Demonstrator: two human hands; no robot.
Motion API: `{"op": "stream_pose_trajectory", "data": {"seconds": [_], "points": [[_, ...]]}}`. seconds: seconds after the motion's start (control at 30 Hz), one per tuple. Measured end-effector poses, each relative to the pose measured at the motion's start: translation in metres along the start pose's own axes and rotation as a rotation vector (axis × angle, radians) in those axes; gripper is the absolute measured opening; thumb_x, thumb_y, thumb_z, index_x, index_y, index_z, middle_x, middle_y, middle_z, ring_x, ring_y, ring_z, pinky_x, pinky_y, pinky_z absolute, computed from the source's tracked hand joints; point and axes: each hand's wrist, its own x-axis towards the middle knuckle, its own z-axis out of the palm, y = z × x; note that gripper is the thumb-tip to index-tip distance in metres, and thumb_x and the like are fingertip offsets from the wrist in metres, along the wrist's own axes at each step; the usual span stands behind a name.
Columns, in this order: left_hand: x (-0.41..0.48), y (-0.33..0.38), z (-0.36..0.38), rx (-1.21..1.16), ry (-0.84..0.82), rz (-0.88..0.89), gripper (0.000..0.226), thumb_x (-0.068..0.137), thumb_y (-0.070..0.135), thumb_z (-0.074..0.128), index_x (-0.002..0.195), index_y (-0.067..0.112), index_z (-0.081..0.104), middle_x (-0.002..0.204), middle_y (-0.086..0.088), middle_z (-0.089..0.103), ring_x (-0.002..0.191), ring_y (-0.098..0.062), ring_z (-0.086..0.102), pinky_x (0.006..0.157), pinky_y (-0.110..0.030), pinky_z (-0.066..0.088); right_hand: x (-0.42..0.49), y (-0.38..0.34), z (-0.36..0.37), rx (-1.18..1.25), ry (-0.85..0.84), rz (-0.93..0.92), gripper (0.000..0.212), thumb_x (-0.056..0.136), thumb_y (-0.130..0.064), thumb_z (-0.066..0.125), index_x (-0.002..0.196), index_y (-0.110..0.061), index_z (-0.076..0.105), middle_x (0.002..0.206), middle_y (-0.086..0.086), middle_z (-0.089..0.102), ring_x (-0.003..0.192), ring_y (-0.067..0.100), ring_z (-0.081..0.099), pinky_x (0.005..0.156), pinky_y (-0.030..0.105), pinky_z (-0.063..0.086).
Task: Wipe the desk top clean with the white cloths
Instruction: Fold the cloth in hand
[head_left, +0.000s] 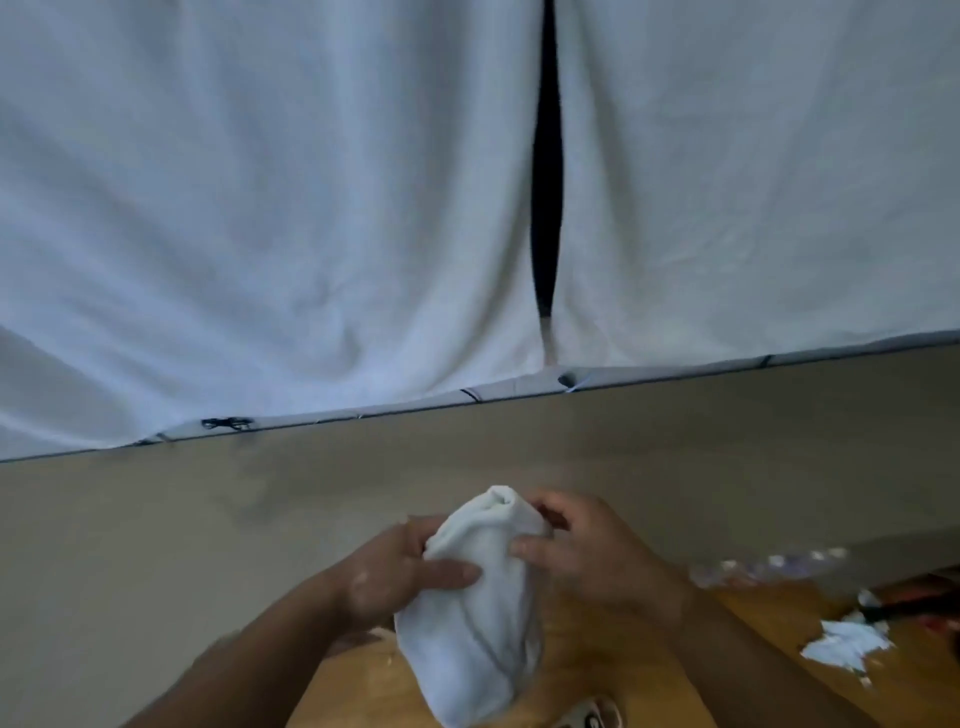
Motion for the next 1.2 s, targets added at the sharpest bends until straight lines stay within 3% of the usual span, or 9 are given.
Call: {"op": "stream_pose_trajectory", "data": {"seconds": [0.07, 0.2, 0.33, 0.47, 0.57, 0.7, 0.87, 1.1, 1.2], "points": [[-0.036, -0.026, -0.024, -0.076, 0.047, -0.039, 0.033, 0.085, 0.016, 0.081, 0.117, 0.012, 0.075, 0.117, -0.016, 0.076, 0.112, -0.031, 0.072, 0.095, -0.045, 0.058, 0.005, -0.011, 0.045, 0.04, -0.037, 0.039, 0.049, 0.074, -0.054, 0.077, 0.103, -0.015, 0.072, 0.098, 0.006, 0.076, 0.09, 0.024, 0.072, 0.082, 0.054, 0.056], [-0.118, -0.088, -0.074, -0.227, 0.126, -0.066, 0.039, 0.08, 0.024, 0.084, 0.117, 0.013, 0.075, 0.119, -0.02, 0.074, 0.114, -0.037, 0.07, 0.097, -0.048, 0.054, 0.004, -0.041, 0.141, 0.051, -0.084, 0.106, 0.046, 0.075, -0.056, 0.072, 0.093, -0.014, 0.067, 0.091, 0.012, 0.073, 0.077, 0.013, 0.064, 0.077, 0.05, 0.053], [-0.208, -0.167, -0.11, -0.511, 0.269, -0.072, 0.062, 0.08, 0.027, 0.084, 0.134, 0.003, 0.063, 0.141, -0.031, 0.056, 0.133, -0.05, 0.052, 0.109, -0.055, 0.042, 0.003, -0.074, 0.232, 0.046, -0.189, 0.2, 0.021, 0.095, -0.033, 0.073, 0.097, -0.013, 0.068, 0.093, 0.008, 0.076, 0.081, 0.013, 0.07, 0.083, 0.044, 0.056], [-0.282, -0.228, -0.118, -0.758, 0.447, -0.021, 0.058, 0.086, 0.031, 0.073, 0.138, 0.009, 0.063, 0.143, -0.027, 0.058, 0.135, -0.048, 0.052, 0.103, -0.052, 0.044, -0.005, -0.107, 0.315, 0.268, -0.237, 0.342, 0.012, 0.1, -0.015, 0.067, 0.108, -0.007, 0.069, 0.099, 0.012, 0.079, 0.095, 0.027, 0.075, 0.088, 0.044, 0.058], [-0.324, -0.26, -0.123, -0.805, 0.549, -0.019, 0.061, 0.08, 0.028, 0.079, 0.137, 0.013, 0.063, 0.137, -0.02, 0.065, 0.128, -0.04, 0.062, 0.102, -0.057, 0.05, -0.007, -0.129, 0.368, 0.325, -0.29, 0.409, 0.017, 0.101, -0.017, 0.066, 0.114, -0.006, 0.069, 0.101, 0.012, 0.079, 0.095, 0.028, 0.077, 0.091, 0.048, 0.06], [-0.361, -0.295, -0.143, -0.812, 0.661, -0.022, 0.062, 0.082, 0.018, 0.084, 0.139, 0.022, 0.06, 0.134, -0.011, 0.068, 0.124, -0.036, 0.065, 0.103, -0.061, 0.053, 0.001, -0.157, 0.427, 0.335, -0.377, 0.413, 0.013, 0.103, -0.017, 0.063, 0.113, -0.009, 0.068, 0.094, 0.006, 0.08, 0.087, 0.024, 0.078, 0.075, 0.039, 0.064], [-0.394, -0.324, -0.189, -0.908, 0.81, -0.026, 0.057, 0.085, 0.0, 0.079, 0.135, 0.018, 0.06, 0.128, -0.015, 0.071, 0.118, -0.038, 0.068, 0.104, -0.062, 0.051, 0.034, -0.185, 0.503, 0.283, -0.49, 0.387, 0.017, 0.103, -0.019, 0.063, 0.113, -0.005, 0.067, 0.099, 0.012, 0.08, 0.094, 0.029, 0.077, 0.09, 0.051, 0.061], [-0.449, -0.355, -0.284, -0.991, 0.967, 0.006, 0.057, 0.081, 0.003, 0.081, 0.134, 0.014, 0.062, 0.13, -0.019, 0.069, 0.12, -0.04, 0.066, 0.107, -0.057, 0.051, 0.094, -0.232, 0.62, 0.228, -0.629, 0.37, 0.014, 0.103, -0.02, 0.063, 0.107, -0.007, 0.067, 0.097, 0.011, 0.08, 0.089, 0.029, 0.078, 0.071, 0.037, 0.059], [-0.472, -0.37, -0.323, -1.017, 1.029, 0.026, 0.055, 0.077, 0.007, 0.081, 0.13, 0.015, 0.066, 0.129, -0.02, 0.069, 0.12, -0.041, 0.066, 0.107, -0.059, 0.05, 0.113, -0.254, 0.669, 0.199, -0.662, 0.366, 0.014, 0.103, -0.022, 0.063, 0.106, -0.008, 0.068, 0.097, 0.01, 0.08, 0.088, 0.028, 0.078, 0.072, 0.038, 0.06]]}}
